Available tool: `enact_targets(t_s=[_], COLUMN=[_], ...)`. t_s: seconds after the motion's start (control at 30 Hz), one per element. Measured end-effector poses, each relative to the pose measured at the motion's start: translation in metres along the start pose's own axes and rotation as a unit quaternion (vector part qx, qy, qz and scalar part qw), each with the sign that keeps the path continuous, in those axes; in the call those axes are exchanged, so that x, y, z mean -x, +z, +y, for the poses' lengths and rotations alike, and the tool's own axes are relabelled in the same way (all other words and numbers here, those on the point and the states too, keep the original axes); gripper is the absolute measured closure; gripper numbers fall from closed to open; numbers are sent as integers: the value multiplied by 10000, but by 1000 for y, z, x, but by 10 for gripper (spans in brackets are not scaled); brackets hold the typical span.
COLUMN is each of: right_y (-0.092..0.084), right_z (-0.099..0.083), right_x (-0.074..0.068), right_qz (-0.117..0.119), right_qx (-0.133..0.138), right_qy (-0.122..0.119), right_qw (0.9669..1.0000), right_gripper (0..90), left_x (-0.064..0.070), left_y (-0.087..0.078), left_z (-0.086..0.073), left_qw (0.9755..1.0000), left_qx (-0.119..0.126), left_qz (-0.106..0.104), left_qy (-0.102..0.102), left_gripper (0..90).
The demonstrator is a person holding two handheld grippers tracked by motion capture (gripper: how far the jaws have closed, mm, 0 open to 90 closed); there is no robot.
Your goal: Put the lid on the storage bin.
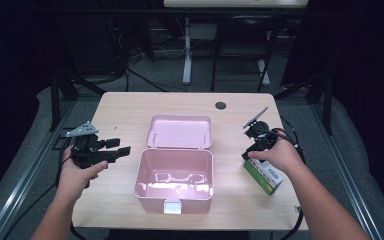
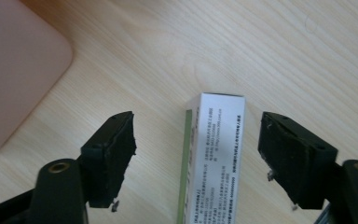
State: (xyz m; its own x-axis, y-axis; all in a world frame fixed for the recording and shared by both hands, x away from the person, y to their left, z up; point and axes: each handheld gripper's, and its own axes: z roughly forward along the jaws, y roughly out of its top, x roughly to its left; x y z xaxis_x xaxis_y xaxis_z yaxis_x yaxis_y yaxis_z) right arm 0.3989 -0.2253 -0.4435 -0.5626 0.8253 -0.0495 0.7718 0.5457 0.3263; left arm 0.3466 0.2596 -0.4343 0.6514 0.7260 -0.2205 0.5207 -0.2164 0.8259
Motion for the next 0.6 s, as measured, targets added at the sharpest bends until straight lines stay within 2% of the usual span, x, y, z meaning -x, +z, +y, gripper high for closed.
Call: enact_targets(t_s=[0.07,0.1,0.27,0.3,0.4,0.6], right_y=[1,3,7,7,8,10], right_z=[0,-1,-3,-4,-5,-10], right_x=[3,6,11,13,15,20], right_qz=[-11,-44,-115,-93,-109,-95], right_qx=[-95,-251,-421,-531,-519,-707], right_qy=[15,39,69,122,101,107], right_qw=[10000,9997,9990,9985,9985,9974], right_gripper=[302,322,342,357,368,430], left_x=[0,-1,-1,-1,-1,-3], left_y=[0,0,0,0,1,0], left_z=[0,0,0,0,-1,-1], left_qw=[10000,10000,10000,10000,10000,10000], left_qx=[-11,-11,-11,-37,-37,-50], left_qz=[5,1,-5,-1,2,54], left_qy=[-3,3,-4,-6,-39,-44], left_gripper=[391,391,391,391,391,392])
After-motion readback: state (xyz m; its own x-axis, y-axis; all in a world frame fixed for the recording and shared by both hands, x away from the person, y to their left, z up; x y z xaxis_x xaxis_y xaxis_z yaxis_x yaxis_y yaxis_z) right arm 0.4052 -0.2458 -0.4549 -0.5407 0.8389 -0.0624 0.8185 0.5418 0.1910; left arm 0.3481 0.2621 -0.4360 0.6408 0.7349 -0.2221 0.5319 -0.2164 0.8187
